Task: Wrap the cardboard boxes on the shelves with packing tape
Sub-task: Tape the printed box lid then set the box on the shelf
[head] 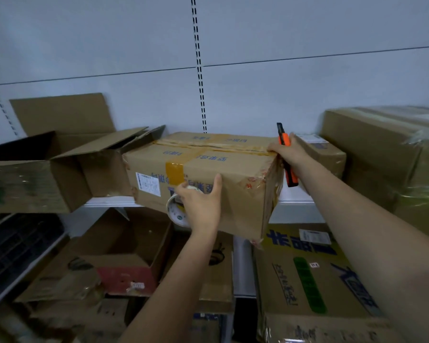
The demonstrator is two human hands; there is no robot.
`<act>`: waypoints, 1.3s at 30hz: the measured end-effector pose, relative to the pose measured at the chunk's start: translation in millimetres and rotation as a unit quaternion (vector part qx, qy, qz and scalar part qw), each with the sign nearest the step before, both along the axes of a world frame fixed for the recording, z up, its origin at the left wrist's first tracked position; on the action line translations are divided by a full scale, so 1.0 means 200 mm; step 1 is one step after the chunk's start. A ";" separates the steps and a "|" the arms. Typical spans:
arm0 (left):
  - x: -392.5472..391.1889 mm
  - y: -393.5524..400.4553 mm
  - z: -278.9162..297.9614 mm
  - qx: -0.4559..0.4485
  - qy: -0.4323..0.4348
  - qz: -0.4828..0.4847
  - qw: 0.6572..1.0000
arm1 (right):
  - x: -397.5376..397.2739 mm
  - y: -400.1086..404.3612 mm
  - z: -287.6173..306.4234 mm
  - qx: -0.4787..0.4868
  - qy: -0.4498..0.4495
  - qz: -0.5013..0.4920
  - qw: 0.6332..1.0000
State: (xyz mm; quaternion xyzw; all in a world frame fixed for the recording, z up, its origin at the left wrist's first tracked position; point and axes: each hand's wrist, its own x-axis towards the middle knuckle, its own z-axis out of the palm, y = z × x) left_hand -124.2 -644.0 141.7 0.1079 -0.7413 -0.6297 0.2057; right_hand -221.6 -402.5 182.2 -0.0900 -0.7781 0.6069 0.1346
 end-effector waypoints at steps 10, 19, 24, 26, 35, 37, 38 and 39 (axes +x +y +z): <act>0.04 0.11 0.01 -0.068 0.019 0.025 0.997 | 0.08 -0.03 -0.05 -0.079 0.005 0.032 0.996; 0.14 -0.19 0.01 -0.129 0.112 -0.070 0.983 | 0.64 -0.35 -0.21 -0.017 0.119 -0.147 0.982; 0.03 -0.28 0.12 -0.074 0.151 -0.177 0.970 | 0.91 -0.62 -0.22 0.260 0.135 -0.079 0.953; 0.00 -0.32 0.13 -0.048 0.147 -0.195 0.969 | 0.89 -0.62 -0.22 0.299 0.170 -0.116 0.932; 0.07 -0.70 0.08 -0.002 0.169 -0.160 0.972 | 0.61 -0.94 -0.14 0.396 0.185 -0.087 0.895; 0.09 -0.81 0.14 -0.024 0.177 -0.137 0.974 | 0.53 -1.07 -0.10 0.423 0.173 -0.067 0.887; 0.10 -0.87 0.17 -0.036 0.175 -0.151 0.972 | 0.49 -1.13 -0.08 0.419 0.167 -0.054 0.891; 0.12 -0.92 0.20 -0.046 0.171 -0.175 0.969 | 0.45 -1.19 -0.06 0.405 0.155 -0.041 0.900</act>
